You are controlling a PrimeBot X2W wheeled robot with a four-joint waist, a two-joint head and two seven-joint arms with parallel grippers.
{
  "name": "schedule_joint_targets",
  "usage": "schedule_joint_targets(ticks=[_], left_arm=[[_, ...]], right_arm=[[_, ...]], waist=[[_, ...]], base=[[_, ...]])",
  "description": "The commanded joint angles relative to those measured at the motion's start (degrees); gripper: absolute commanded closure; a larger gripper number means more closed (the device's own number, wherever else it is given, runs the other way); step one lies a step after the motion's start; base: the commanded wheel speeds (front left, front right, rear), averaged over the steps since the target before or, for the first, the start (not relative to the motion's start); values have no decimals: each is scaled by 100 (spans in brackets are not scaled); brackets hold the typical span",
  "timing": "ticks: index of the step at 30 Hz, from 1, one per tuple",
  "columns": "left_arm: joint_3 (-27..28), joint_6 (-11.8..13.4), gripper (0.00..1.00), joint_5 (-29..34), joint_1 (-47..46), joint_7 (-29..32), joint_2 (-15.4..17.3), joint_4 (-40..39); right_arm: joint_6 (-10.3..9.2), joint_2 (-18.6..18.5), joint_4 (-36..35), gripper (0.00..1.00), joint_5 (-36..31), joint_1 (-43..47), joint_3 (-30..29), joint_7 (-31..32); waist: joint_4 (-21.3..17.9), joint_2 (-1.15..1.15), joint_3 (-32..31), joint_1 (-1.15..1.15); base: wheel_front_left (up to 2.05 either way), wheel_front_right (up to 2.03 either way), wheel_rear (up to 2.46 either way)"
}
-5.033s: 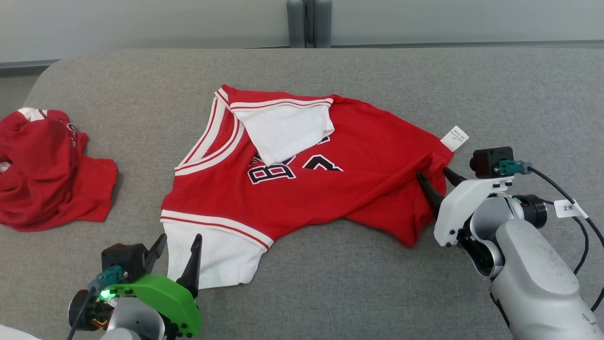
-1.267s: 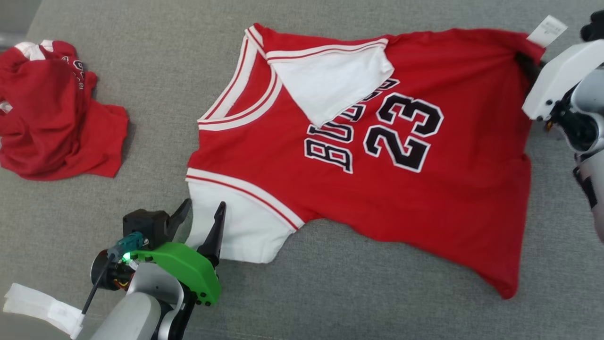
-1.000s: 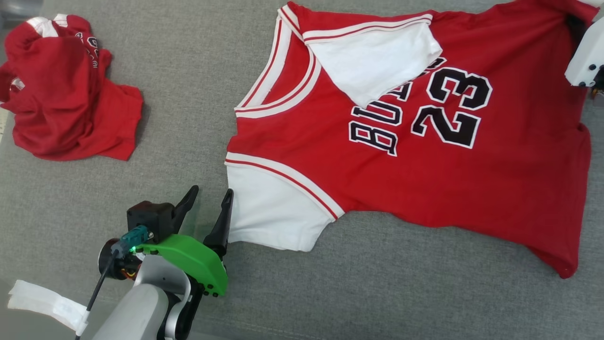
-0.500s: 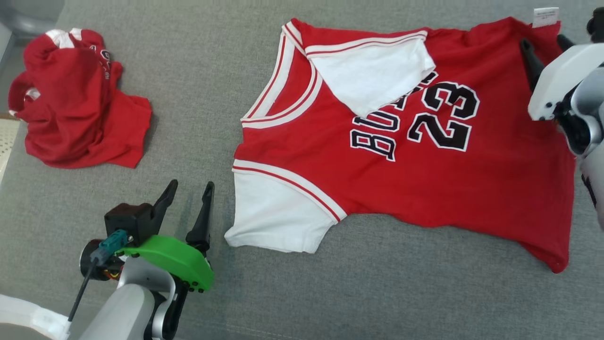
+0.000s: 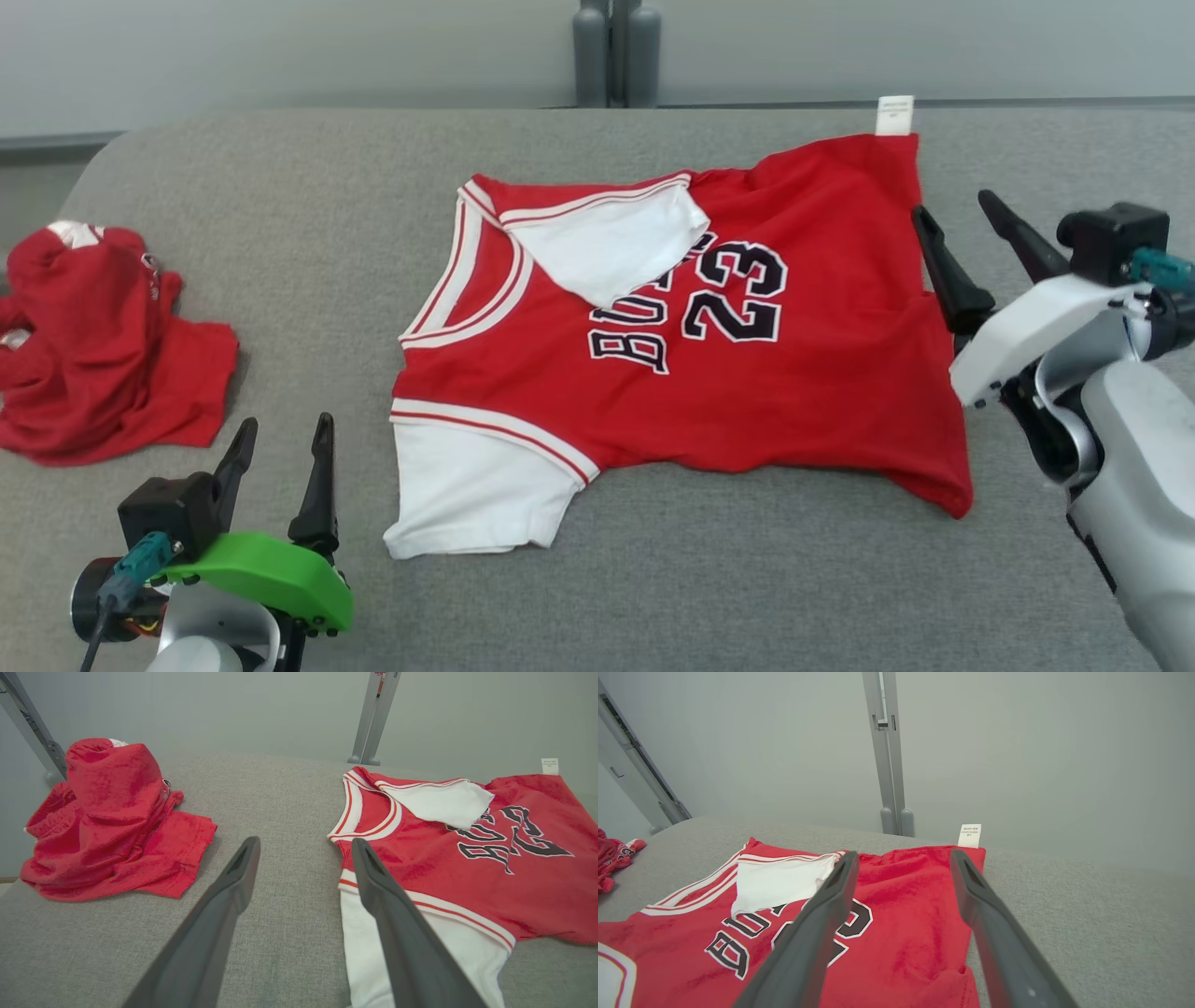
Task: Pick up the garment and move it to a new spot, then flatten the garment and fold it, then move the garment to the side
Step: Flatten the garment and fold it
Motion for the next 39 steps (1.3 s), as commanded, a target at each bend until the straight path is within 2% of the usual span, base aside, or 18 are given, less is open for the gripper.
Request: schedule_joint_targets(ticks=[1,9,12,20,33,39], left_arm=[[17,45,0,-17,104,-4,38,-50],[103,159,0,-82,463,-145,113,-258],[129,131,0,-88,555,-277,107,-289],[102,50,0,-160,653,-457,21,-206],[71,73,0,-135,646,-486,61,-275],[-35,72,0,-209,662,-255,79,-214]], right_arm=[[-6,20,-181,0,10,291,-49,-89],[-5,288,-1273,0,-211,1689,-558,-335],[-4,456,-1621,0,-356,2175,-776,-371],[-3,754,-2026,0,-651,3067,-1238,-333],[-3,948,-2375,0,-1015,3277,-1409,107],[-4,954,-2384,0,-1068,3323,-1487,271]], waist=[[-581,0,-589,0],[-768,0,-856,0],[-791,0,-903,0],[-781,0,-985,0],[-772,0,-946,0],[-756,0,-923,0]], base=[[0,0,0],[0,0,0],[0,0,0],[0,0,0],[0,0,0],[0,0,0]])
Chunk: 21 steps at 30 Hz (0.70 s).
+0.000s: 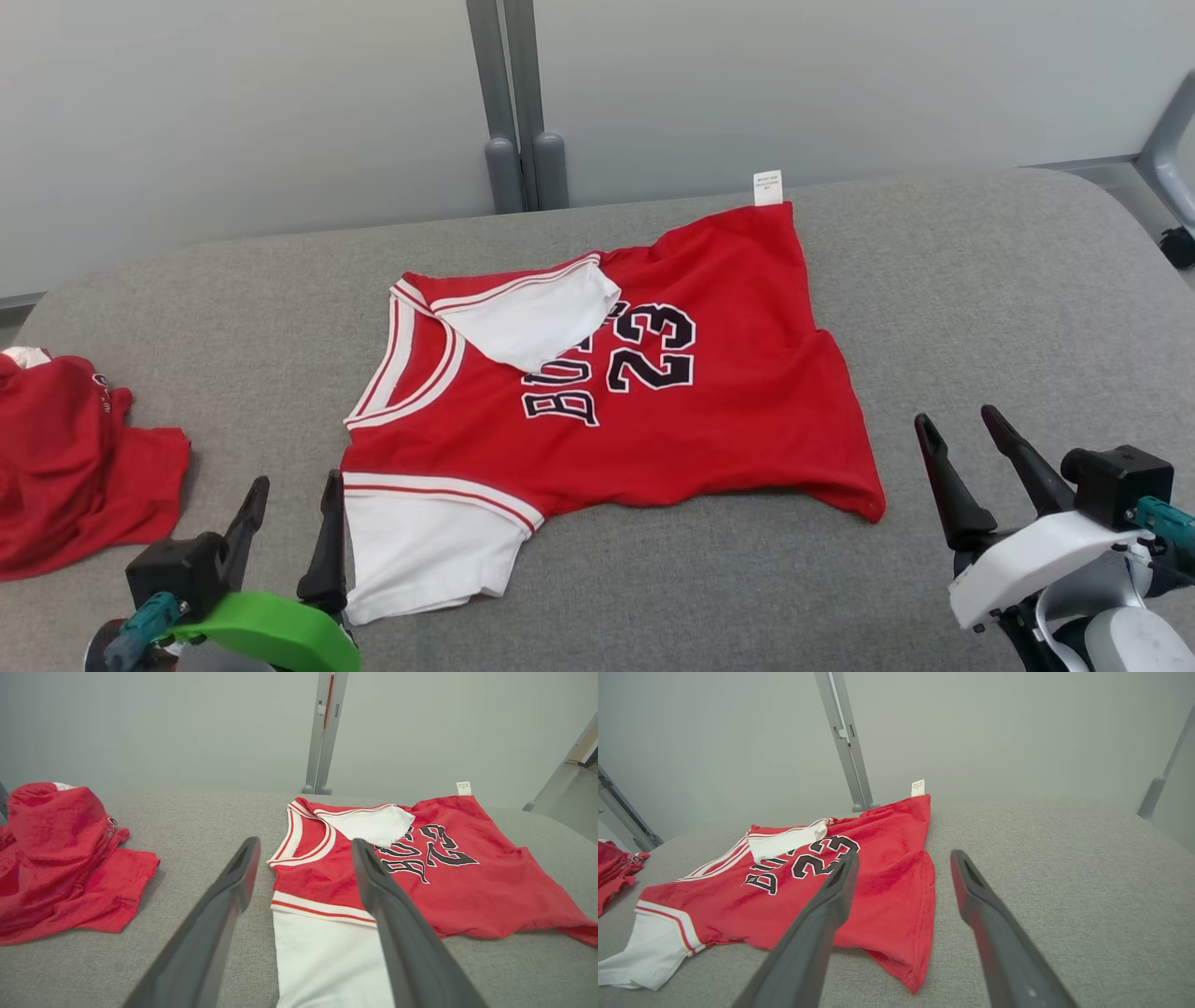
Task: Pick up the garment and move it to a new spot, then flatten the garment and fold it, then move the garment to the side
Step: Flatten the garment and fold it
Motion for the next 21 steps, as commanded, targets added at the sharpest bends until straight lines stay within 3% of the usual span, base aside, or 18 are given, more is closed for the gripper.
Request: schedule_joint_targets(ticks=[1,12,21], left_arm=[[-46,-13,0,-58,57,130,63,42],[-457,-232,0,-461,-7,1642,355,414],[-588,-459,0,-595,-378,1845,208,791]], right_arm=[[-1,-20,22,0,-53,87,-31,80],[-1,-298,698,0,-81,-332,314,1369],[-2,-325,1558,0,111,-1085,861,1618]], waist=[[8,0,14,0],[-32,0,333,0],[-29,0,689,0]], base=[[0,0,0],[0,0,0],[0,0,0]])
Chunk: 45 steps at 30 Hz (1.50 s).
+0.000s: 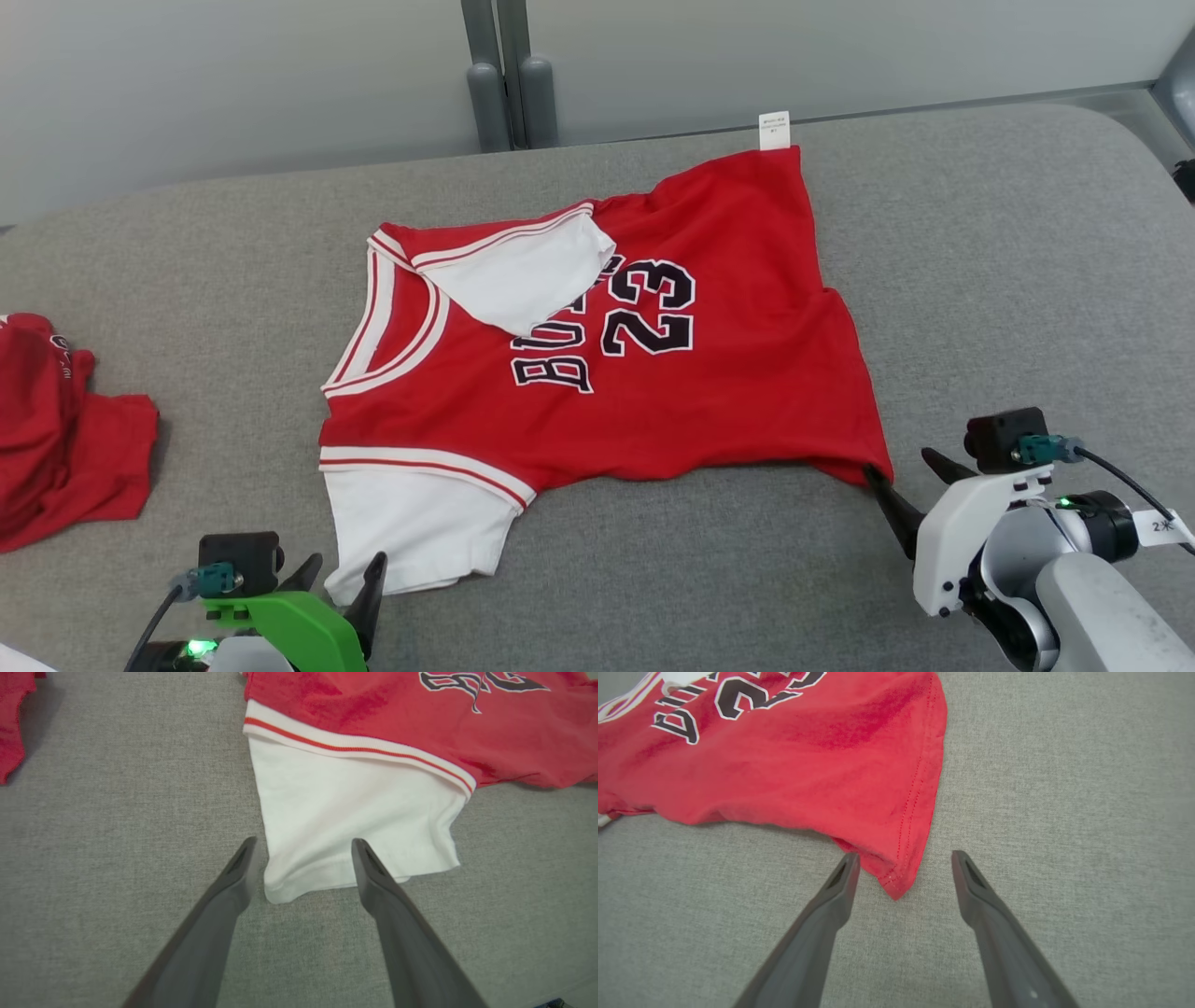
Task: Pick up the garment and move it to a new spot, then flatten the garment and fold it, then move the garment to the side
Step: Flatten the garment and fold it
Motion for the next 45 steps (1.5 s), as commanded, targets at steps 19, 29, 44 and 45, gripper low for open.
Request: schedule_joint_targets(ticks=[19,29,44,45], left_arm=[[-135,-325,0,-188,-434,157,-122,624],[-137,-404,100,-236,-432,107,-102,626],[161,-288,100,-124,-674,-159,208,-434],[181,-284,100,-79,-784,-127,252,-524]], right_arm=[[-2,87,1274,0,430,-760,823,-464],[-2,-1,1477,100,640,-928,1163,-934],[-2,-219,746,100,882,-1154,921,-1456],[-2,-237,655,100,881,-1227,896,-1448]], waist=[[114,0,418,0],[95,0,363,0],[103,0,229,0],[94,0,272,0]], base=[[0,0,0],[0,0,0],[0,0,0],[0,0,0]])
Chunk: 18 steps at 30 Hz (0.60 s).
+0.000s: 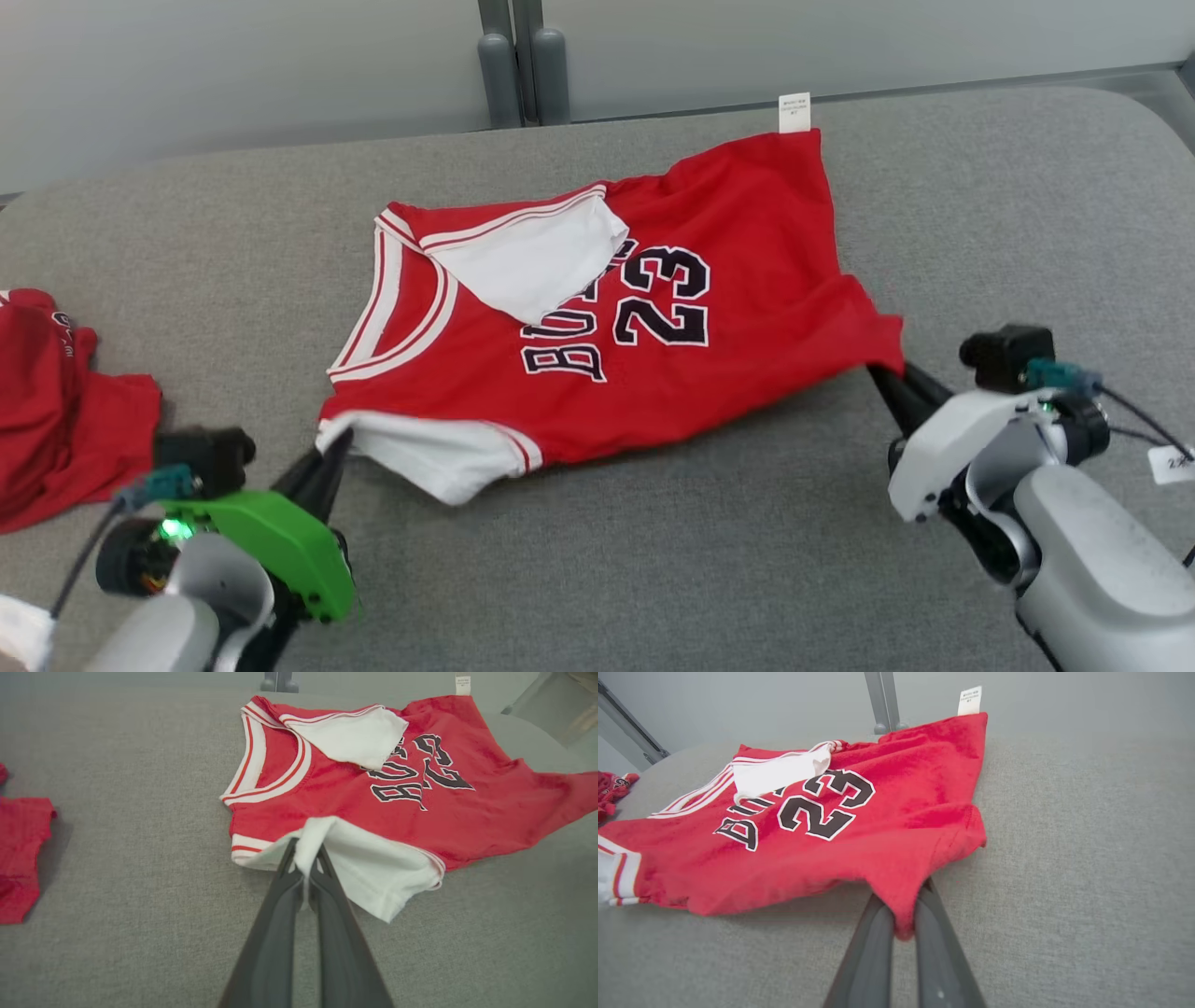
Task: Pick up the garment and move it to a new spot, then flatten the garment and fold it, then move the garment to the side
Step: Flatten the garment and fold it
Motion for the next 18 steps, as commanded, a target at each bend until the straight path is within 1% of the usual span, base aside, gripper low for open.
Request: schedule_joint_targets(ticks=[1,3,6,8,10,12,16,18], left_arm=[[97,15,100,120,-305,28,118,-114],[132,24,100,238,-726,161,251,-229],[205,-78,100,396,-1528,399,366,-244],[183,-178,100,534,-2148,568,433,-50],[172,-288,100,652,-2846,661,361,258],[97,-469,100,763,-3521,740,267,645],[88,-773,100,966,-4999,724,98,1535],[124,-849,100,1004,-5625,672,-21,1952]], right_arm=[[-2,-51,-146,100,36,-196,-54,22],[-2,-125,-323,100,41,-473,-92,108],[-2,-228,-534,100,73,-1043,-132,249],[-2,-245,-626,100,197,-1498,-121,309],[-2,-327,-626,100,282,-2056,-121,294],[-3,-333,-504,100,371,-2613,-104,217],[-3,-314,-82,100,458,-3862,52,26],[-3,-331,194,100,475,-4438,141,-61]], waist=[[-30,0,123,0],[-48,0,275,0],[-51,0,597,0],[-57,0,841,0],[-70,0,1132,0],[-83,0,1410,0],[-81,0,1931,0],[-57,0,2127,0]], base=[[0,0,0],[0,0,0],[0,0,0],[0,0,0],[0,0,0],[0,0,0],[0,0,0],[0,0,0]])
